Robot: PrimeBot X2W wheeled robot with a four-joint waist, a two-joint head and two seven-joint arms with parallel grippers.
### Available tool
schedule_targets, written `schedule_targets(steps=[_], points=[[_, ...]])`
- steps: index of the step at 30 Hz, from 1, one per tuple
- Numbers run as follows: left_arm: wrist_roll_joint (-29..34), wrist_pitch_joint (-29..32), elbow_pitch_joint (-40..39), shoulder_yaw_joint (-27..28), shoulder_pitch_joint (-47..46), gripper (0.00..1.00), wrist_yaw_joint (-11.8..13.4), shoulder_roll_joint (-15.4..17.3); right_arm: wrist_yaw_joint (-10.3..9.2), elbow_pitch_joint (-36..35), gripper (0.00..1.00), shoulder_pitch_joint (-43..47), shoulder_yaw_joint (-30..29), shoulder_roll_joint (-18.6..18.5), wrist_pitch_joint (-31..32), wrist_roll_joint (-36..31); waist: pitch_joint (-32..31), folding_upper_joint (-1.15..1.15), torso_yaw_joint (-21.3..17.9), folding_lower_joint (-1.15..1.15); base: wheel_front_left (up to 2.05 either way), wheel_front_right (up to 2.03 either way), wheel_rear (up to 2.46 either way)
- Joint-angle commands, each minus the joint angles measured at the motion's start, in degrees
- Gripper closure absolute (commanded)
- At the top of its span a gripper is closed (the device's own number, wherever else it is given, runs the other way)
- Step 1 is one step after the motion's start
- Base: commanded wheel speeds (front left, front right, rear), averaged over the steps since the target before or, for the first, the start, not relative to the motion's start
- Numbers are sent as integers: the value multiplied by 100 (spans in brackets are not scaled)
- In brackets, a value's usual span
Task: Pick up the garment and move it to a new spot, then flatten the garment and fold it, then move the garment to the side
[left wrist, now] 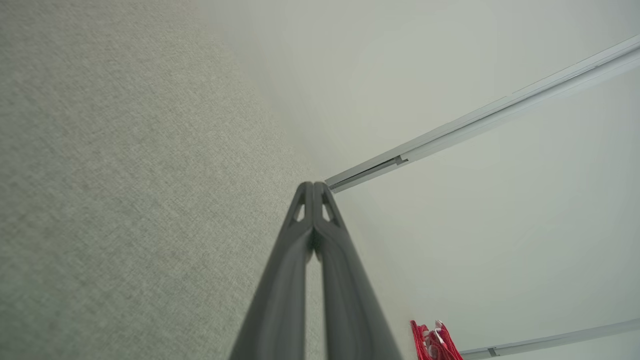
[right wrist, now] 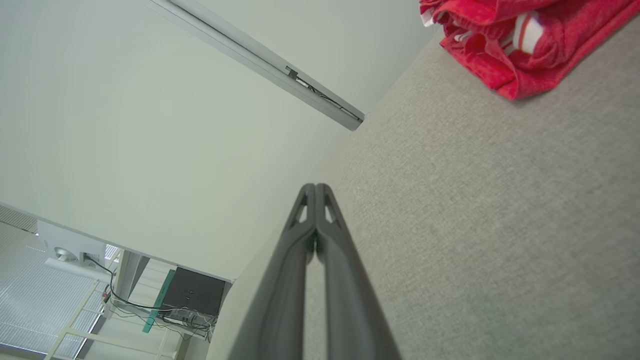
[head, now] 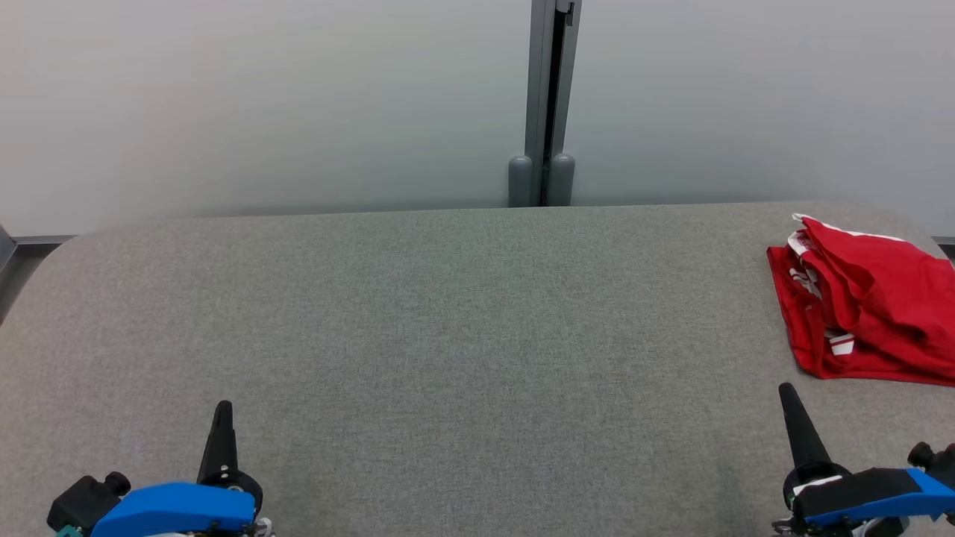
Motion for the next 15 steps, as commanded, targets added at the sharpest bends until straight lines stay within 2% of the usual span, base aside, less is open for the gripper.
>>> schedule_targets(steps=[1,15], points=[[-115,32,-88,46,-169,100,-32,13,2,-42,100,-166,-12,-41,36,133,1,0,0,0,0,0,0],[-946,267,-190,167,-267,100,-41,-11,2,-8,100,-277,-36,-47,168,1034,31,0,-9,0,0,0,0]])
